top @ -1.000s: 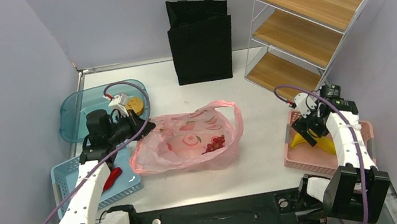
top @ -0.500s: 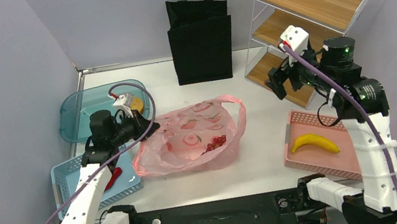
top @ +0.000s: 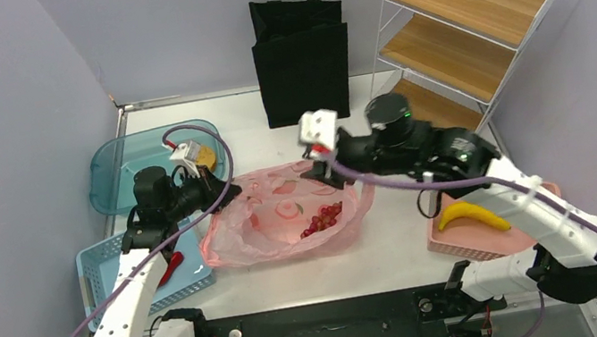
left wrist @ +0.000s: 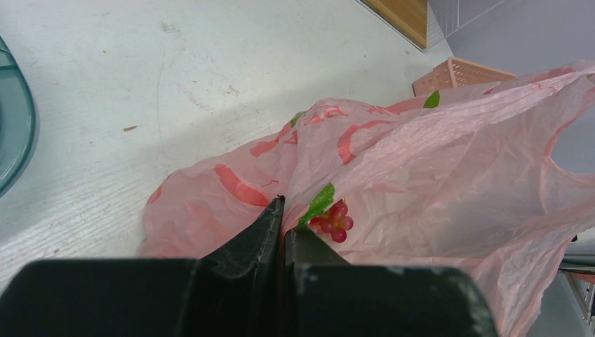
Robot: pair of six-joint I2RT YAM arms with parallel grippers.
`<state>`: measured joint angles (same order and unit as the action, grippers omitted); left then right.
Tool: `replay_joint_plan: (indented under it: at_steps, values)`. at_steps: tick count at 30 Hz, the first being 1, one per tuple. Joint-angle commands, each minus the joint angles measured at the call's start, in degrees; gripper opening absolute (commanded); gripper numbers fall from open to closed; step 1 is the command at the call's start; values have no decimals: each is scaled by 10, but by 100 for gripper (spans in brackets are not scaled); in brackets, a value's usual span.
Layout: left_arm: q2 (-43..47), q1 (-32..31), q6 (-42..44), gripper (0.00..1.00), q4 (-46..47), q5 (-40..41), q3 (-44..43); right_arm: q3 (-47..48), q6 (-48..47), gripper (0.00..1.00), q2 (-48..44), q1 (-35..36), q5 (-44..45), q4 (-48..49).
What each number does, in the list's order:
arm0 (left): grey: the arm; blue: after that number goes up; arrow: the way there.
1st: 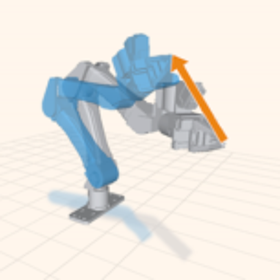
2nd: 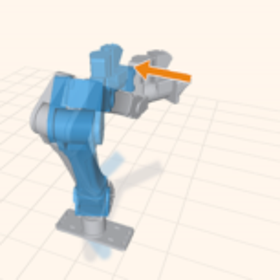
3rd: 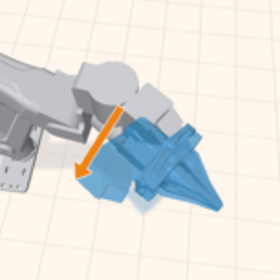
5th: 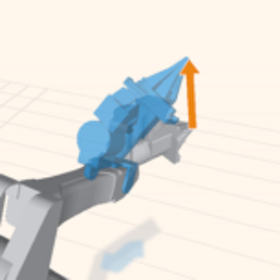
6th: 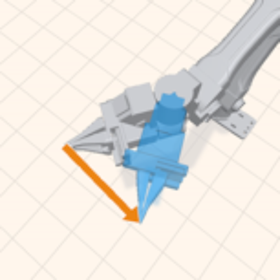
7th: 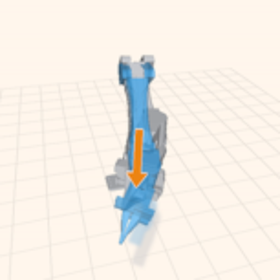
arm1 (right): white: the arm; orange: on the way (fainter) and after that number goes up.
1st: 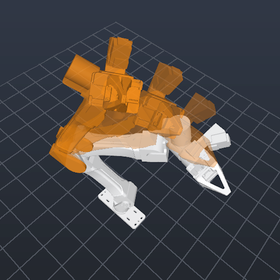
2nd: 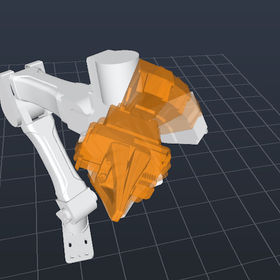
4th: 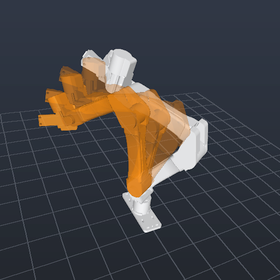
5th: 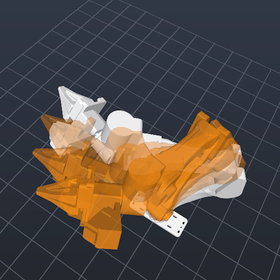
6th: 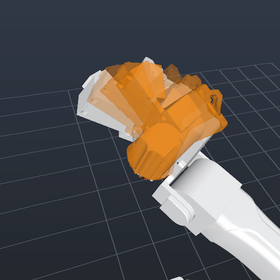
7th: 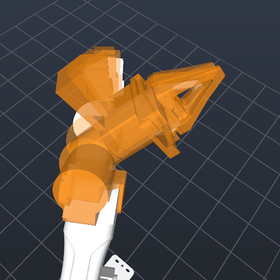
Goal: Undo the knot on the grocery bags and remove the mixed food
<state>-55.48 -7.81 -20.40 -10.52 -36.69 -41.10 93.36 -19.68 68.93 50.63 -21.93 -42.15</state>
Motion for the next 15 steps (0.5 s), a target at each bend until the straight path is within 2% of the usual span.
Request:
replay_joint_plan:
  at_steps: [1, 4, 6, 12, 15]
  values:
    - [21, 1, 18, 0, -3, -16, -27, -74, -114, 29, 24, 52, 46, 21]
    - [31, 2, 33, 0, -13, -35, -31, -117, -153, 19, 47, 64, 69, 37]
    - [42, 2, 42, 0, -11, -53, -32, -156, -174, 18, 59, 67, 91, 74]
    - [72, 15, 24, 0, 28, -96, -18, -323, -243, 19, 54, 74, 129, 169]
    - [79, 16, 30, 0, 44, -119, -12, -365, -266, 23, 68, 83, 136, 185]
